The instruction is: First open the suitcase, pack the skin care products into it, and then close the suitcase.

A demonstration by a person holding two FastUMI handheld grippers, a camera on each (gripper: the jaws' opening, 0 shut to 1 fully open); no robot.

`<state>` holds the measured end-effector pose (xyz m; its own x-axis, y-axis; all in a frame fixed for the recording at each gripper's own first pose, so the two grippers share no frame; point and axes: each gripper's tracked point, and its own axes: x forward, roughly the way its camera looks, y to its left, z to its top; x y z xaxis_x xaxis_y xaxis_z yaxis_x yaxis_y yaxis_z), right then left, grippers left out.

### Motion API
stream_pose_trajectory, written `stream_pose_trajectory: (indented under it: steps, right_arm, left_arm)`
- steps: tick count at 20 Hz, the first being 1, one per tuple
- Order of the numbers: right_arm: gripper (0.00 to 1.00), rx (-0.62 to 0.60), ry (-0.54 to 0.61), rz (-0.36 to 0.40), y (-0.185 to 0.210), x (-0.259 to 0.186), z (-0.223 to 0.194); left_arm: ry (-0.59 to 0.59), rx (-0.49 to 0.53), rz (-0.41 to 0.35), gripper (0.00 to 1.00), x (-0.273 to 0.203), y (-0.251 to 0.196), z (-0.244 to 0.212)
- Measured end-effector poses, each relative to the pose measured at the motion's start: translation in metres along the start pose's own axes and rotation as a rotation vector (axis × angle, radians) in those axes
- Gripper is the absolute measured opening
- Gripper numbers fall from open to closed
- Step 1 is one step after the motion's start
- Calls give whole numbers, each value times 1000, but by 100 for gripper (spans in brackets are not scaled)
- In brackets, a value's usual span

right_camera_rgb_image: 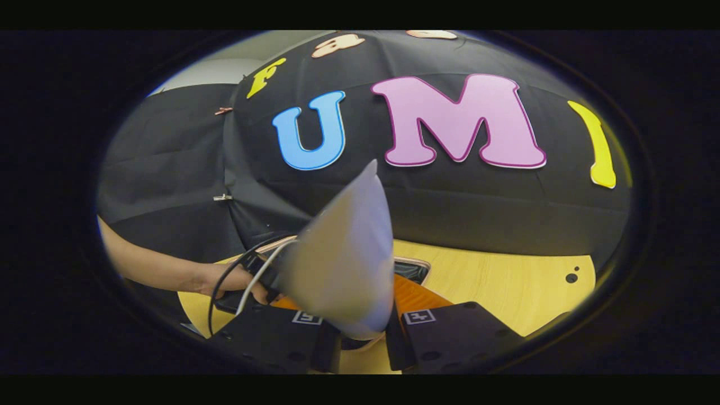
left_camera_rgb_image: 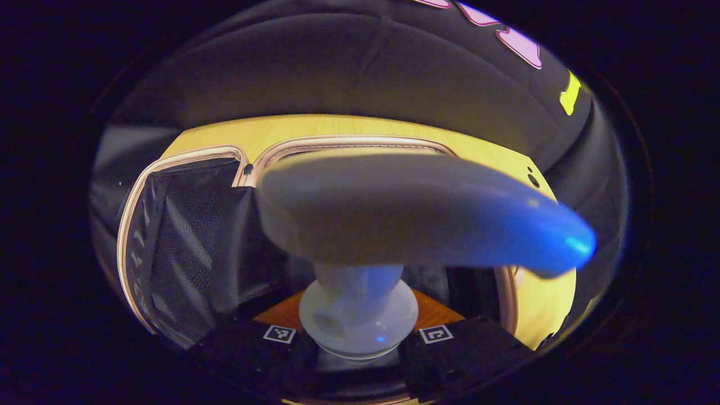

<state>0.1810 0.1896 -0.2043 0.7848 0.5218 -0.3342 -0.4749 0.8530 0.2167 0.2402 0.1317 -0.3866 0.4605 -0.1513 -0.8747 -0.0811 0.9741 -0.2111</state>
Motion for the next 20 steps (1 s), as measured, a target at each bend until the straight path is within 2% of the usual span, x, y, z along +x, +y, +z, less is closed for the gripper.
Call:
stream_pose_trajectory:
  steps: [3, 5, 6, 7, 10, 12, 13, 15, 17, 20]
  right_arm:
    - [41, 27, 14, -14, -7, -1, -5]
    - [41, 34, 29, -36, -15, -1, -9]
    - [41, 40, 38, -48, -17, 0, -12]
    - [41, 46, 45, -58, -18, 3, -13]
    - [41, 51, 83, -89, -16, 13, -21]
    - [41, 41, 117, -109, -11, 28, -29]
    - [42, 37, 141, -133, -11, 37, -35]
    - [42, 41, 193, -190, -10, 56, -49]
    - [41, 98, 248, -225, -3, 76, -69]
    - [42, 137, 404, -286, 2, 96, -115]
  left_arm:
    - [64, -6, 61, 65, 9, 15, -4]
    - [37, -28, 79, 72, 9, 20, -2]
    - [-1, -64, 72, 67, 2, 18, 3]
    - [-52, -99, 68, 74, -7, 20, 9]
    - [-253, -162, 79, 80, -61, 34, 27]
    - [-353, -157, 110, 87, -106, 53, 24]
    - [-396, -143, 118, 87, -128, 62, 21]
    - [-449, -132, 89, 87, -159, 70, 6]
    - [-477, -142, 80, 88, -183, 83, -16]
    - [-489, -154, 108, 88, -200, 105, -49]
